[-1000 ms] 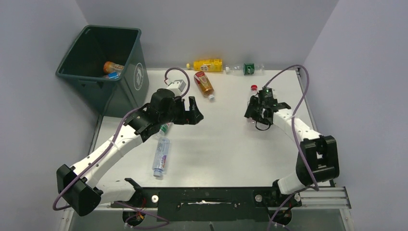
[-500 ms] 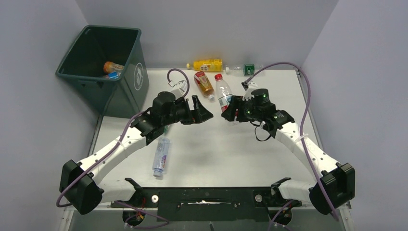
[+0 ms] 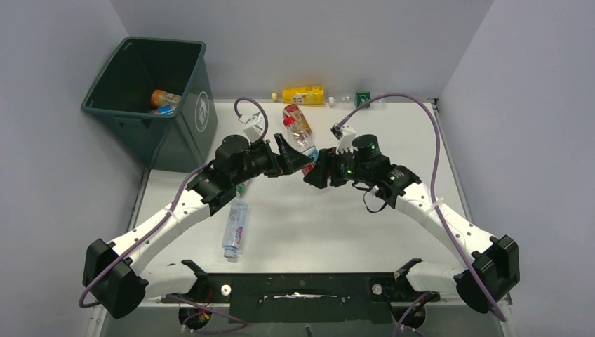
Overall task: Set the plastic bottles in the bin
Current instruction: Pick up the plastic bottle at the center of the board.
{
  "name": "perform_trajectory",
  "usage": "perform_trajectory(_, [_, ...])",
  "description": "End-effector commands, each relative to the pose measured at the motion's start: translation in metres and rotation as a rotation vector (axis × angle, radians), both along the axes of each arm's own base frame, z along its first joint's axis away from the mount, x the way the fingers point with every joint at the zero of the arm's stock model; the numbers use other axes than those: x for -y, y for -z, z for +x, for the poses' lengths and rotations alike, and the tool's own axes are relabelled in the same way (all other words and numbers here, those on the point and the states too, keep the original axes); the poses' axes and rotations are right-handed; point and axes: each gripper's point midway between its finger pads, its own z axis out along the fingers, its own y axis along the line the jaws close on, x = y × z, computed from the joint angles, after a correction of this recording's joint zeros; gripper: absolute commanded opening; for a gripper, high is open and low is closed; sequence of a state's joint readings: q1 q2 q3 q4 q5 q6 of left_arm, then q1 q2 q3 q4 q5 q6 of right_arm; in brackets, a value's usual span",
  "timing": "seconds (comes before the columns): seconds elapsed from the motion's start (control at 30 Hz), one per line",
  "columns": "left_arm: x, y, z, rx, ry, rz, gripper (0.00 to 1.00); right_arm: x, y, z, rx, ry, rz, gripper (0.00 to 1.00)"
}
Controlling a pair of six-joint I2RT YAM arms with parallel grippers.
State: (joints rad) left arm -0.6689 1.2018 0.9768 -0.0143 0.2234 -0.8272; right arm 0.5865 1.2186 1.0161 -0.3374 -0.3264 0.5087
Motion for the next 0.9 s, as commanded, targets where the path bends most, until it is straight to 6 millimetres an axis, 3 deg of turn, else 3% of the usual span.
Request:
perform_trajectory(0.0, [-0.007, -0.033, 0.008, 0.09, -0.055, -0.07, 0.87, -0.02, -0.038, -0.008, 0.101, -0.058, 0.093, 0.47])
perform_trajectory(0.43, [-0.015, -0.03, 0.018, 0.094, -0.128, -0.049, 0.87, -0.036, -0.053, -0.028, 0.139, -0.092, 0.113, 0.46])
perform_trajectory(0.7, [-0.016, -0.036, 0.022, 0.114, -0.129, -0.001, 0.64, -0.035, -0.052, -0.026, 0.143, -0.075, 0.099, 0.48])
perform_trajectory(0.87, [-0.02, -0.04, 0.026, 0.133, -0.141, 0.031, 0.57, -0.035, -0.053, -0.024, 0.146, -0.069, 0.099, 0.58])
